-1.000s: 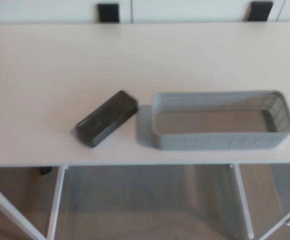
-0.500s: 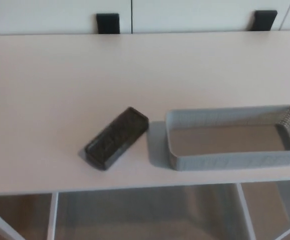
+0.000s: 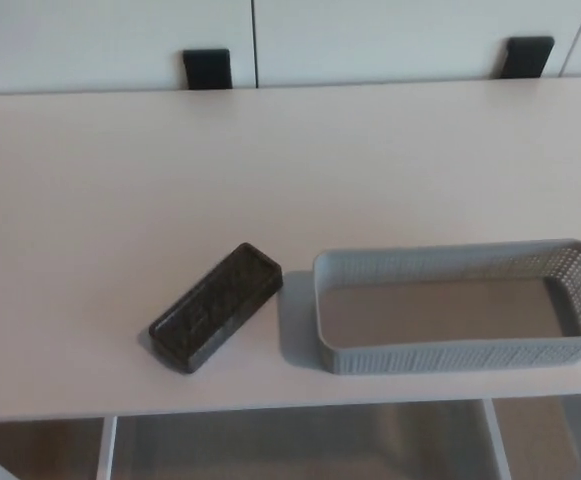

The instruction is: The robot walks towards a desk on which an eraser is kept on the left hand side and a container is kept on the right hand side. The robot picks up the eraser using its left hand and places it in the container.

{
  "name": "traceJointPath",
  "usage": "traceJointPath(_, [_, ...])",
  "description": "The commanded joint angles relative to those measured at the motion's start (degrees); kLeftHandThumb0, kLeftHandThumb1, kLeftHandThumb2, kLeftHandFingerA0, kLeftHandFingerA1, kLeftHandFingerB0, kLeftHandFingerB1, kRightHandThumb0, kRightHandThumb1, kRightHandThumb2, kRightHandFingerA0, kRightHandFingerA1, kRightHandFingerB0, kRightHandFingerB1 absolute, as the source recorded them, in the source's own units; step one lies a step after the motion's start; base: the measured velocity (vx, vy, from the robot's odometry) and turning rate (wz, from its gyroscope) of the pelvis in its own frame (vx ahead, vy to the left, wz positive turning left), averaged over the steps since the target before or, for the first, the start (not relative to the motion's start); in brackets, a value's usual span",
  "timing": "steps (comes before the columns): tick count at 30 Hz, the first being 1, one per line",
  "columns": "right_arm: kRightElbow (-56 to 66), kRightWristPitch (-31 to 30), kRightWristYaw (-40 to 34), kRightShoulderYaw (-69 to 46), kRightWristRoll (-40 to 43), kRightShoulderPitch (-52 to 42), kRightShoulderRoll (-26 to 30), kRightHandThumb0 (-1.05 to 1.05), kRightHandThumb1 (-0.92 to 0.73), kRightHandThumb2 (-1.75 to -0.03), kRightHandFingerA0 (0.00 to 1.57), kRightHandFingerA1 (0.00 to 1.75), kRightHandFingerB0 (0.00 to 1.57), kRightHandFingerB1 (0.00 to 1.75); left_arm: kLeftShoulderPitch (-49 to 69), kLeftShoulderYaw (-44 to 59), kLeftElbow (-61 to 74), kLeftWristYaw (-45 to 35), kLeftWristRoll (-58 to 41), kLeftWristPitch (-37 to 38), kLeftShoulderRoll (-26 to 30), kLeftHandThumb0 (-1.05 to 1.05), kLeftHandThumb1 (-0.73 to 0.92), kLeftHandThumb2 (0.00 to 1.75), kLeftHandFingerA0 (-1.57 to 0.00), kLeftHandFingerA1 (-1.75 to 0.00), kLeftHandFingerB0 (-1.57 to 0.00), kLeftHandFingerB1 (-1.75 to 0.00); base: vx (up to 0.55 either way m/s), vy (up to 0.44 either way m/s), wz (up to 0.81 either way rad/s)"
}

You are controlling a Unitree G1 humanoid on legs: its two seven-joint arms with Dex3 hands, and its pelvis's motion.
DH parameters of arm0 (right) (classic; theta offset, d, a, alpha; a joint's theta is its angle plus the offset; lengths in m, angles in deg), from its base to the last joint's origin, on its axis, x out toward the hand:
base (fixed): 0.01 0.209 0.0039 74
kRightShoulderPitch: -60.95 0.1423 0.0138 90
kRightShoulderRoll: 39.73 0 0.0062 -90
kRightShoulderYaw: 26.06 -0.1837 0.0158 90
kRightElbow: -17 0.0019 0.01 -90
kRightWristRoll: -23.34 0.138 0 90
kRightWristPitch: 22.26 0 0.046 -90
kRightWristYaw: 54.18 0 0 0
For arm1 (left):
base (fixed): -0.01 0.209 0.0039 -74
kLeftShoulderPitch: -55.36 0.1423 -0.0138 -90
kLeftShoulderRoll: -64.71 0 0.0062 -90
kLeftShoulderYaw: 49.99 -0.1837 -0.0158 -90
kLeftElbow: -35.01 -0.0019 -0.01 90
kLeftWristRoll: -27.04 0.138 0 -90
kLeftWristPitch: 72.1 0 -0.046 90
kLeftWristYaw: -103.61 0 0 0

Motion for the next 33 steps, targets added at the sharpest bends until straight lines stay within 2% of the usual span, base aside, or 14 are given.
traceJointPath(1, [0.05, 0.96, 0.35, 0.27, -0.05, -0.29, 1.28, -0.04, -0.4, -0.52, 0.79, 0.59, 0.57, 0.54, 0.38, -0.31, -0.41, 1.43, 1.59, 2.84, 0.86, -0.51, 0.59, 0.58, -0.54, -0.37, -0.34, -0.32, 0.0, 0.0, 0.0])
traceJointPath(5, [0.0, 1.12, 0.53, 0.41, 0.07, -0.28, 1.68, -0.02, -0.4, -0.52, 0.78, 0.59, 0.56, 0.54, 0.6, -1.35, -0.15, 1.26, 2.63, 3.5, 1.15, -0.53, 0.58, 0.58, -0.53, -0.37, -0.34, -0.32, 0.0, 0.0, 0.0])
traceJointPath(6, [-0.03, 1.17, 0.59, 0.5, 0.06, -0.23, 1.81, -0.03, -0.4, -0.52, 0.78, 0.59, 0.56, 0.54, 1.37, -2.42, 1.95, -0.9, 2.47, 2.0, 1.58, -0.56, 0.59, 0.58, -0.5, -0.37, -0.33, -0.32, 0.0, 0.0, 0.0])
traceJointPath(8, [-0.02, 0.83, 0.48, 0.61, -0.06, 0.22, 1.89, -0.04, -0.39, -0.51, 0.79, 0.59, 0.57, 0.54, 3.36, -6.25, 6.79, -6.74, 3.12, 5.44, 4.34, -0.58, 0.62, 0.6, -0.43, -0.34, -0.28, -0.3, 0.0, 0.0, 0.0])
traceJointPath(10, [-0.38, 1.12, 0.62, 0.72, -0.04, 0.51, 2.05, -0.03, -0.39, -0.51, 0.79, 0.59, 0.57, 0.54, 7.02, -10.68, 15.88, -13.31, 1.81, 7.42, 7.86, -0.63, 0.63, 0.6, -0.42, -0.34, -0.3, -0.31, 0.0, 0.0, 0.0])
traceJointPath(11, [-0.28, 0.93, 0.62, 0.78, -0.01, 0.64, 2.0, -0.02, -0.4, -0.51, 0.79, 0.59, 0.57, 0.54, 9.68, -12.97, 23.06, -16.57, 0.56, 7.28, 10.19, -0.66, 0.53, 0.83, -0.31, -0.45, -0.22, -0.41, 0.0, 0.0, 0.0])
traceJointPath(12, [-0.14, 0.74, 0.65, 0.78, 0.1, 0.8, 1.89, -0.02, -0.4, -0.51, 0.79, 0.59, 0.57, 0.54, 11.75, -14.53, 29.14, -19.03, -0.85, 6.86, 12.12, -0.65, 0.53, 0.83, -0.29, -0.44, -0.22, -0.41, 0.0, 0.0, 0.0])
traceJointPath(13, [-0.19, 0.8, 0.81, 0.66, 0.47, 0.9, 1.73, 0.02, -0.4, -0.51, 0.79, 0.6, 0.57, 0.55, 13.18, -15.58, 33.65, -20.67, -2.41, 6.23, 13.54, -0.63, 0.64, 0.59, -0.37, -0.33, -0.29, -0.31, 0.0, 0.0, 0.0])
traceJointPath(18, [-0.16, 0.92, 1.01, 0.74, 0.34, 1.04, 1.94, 0.01, -0.41, -0.51, 0.79, 0.59, 0.58, 0.54, 19.8, -18.32, 59.99, -26.99, -11.05, 4.59, 24.3, -0.68, 0.67, 0.6, -0.31, -0.31, -0.28, -0.3, 0.0, 0.0, 0.0])
traceJointPath(19, [0.04, 0.55, 1.07, 0.63, 0.35, 1.11, 2.1, 0.02, -0.42, -0.52, 0.78, 0.59, 0.56, 0.53, 21.69, -17.99, 68.15, -28.4, -16.42, 1.58, 27.75, -0.75, 0.67, 0.61, -0.31, -0.31, -0.27, -0.3, 0.0, 0.0, 0.0])
traceJointPath(23, [0.03, 0.54, 1.26, 0.53, 0.55, 1.26, 2.16, 0.03, -0.42, -0.52, 0.77, 0.59, 0.56, 0.53, 23.27, -17.48, 75.83, -29.71, -22.71, 1.63, 31.92, -0.81, 0.71, 0.63, -0.29, -0.3, -0.26, -0.29, 0.0, 0.0, 0.0])
traceJointPath(26, [-0.2, 1.16, 1.14, 0.85, -0.02, 1.11, 2.38, 0.01, -0.42, -0.51, 0.79, 0.57, 0.59, 0.53, 24.73, -13.64, 86.16, -30.16, -27.27, 3.08, 37.34, -0.79, 0.85, 0.67, -0.23, -0.29, -0.23, -0.28, 0.0, 0.0, 0.0])
traceJointPath(29, [-0.35, 1.16, 0.84, 0.89, -0.04, 1.27, 2.07, 0.03, -0.41, -0.51, 0.8, 0.59, 0.6, 0.54, 23.77, -14.27, 90.43, -28.65, -31.2, 5.79, 37.56, -0.68, 0.89, 0.67, -0.29, -0.32, -0.28, -0.32, 0.0, 0.0, 0.0])
traceJointPath(33, [-1.31, 1.48, 1.14, 0.77, 0.26, 1.8, 2.12, 0.02, -0.41, -0.51, 0.81, 0.59, 0.59, 0.55, 16.71, -19.01, 92.84, -26.28, -32.56, 6.23, 34.51, -0.55, 0.92, 0.69, -0.26, -0.32, -0.23, -0.3, 0.0, 0.0, 0.0])
